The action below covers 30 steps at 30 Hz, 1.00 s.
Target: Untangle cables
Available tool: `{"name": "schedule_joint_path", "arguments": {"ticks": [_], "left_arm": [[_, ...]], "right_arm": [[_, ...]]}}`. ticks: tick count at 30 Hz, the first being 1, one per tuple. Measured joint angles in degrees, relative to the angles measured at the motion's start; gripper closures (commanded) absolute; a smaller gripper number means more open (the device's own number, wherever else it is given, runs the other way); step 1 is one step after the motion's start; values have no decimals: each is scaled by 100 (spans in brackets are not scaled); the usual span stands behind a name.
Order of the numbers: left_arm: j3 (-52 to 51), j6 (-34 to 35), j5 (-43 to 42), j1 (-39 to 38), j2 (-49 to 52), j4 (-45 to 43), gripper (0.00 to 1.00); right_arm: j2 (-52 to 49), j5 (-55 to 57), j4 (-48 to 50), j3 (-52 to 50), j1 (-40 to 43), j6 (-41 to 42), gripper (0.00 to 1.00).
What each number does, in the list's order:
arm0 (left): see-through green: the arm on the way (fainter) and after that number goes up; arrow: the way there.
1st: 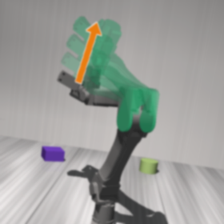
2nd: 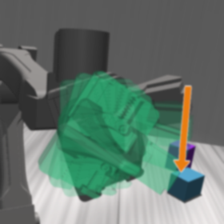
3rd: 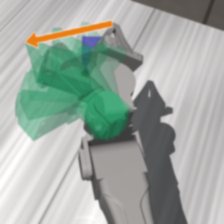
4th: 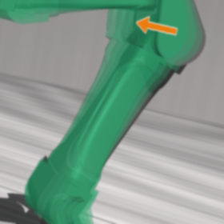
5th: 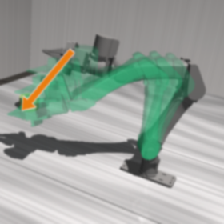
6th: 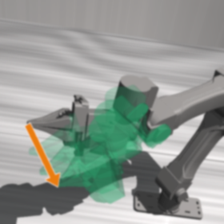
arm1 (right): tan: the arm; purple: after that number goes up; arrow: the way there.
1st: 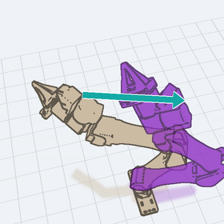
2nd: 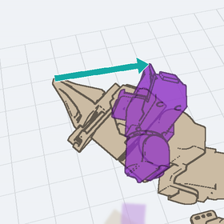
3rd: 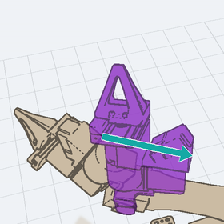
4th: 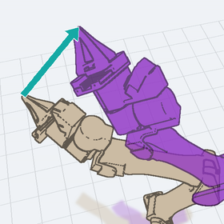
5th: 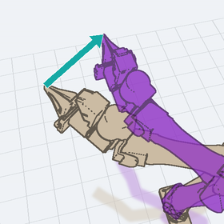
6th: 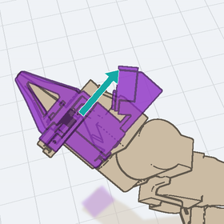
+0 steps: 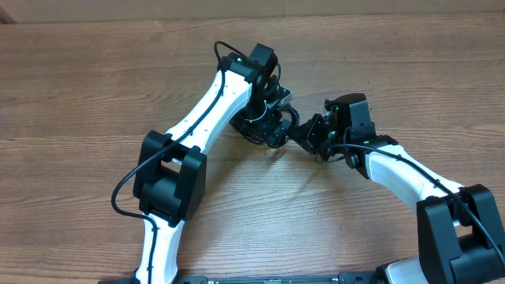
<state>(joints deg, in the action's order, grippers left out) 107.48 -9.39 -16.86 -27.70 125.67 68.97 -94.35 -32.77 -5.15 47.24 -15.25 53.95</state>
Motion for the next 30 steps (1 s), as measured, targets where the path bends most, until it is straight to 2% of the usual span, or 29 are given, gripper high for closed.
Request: {"name": "schedule_joint_path", "arguments": {"ticks": [16, 30], "left_arm": [[-664, 221, -2, 46, 0, -955, 0], [-702, 262, -57, 48, -70, -398, 0]], "right_arm": [[0, -299, 173, 0, 52, 0, 96], [0, -481, 173, 0, 15, 4, 96]]}}
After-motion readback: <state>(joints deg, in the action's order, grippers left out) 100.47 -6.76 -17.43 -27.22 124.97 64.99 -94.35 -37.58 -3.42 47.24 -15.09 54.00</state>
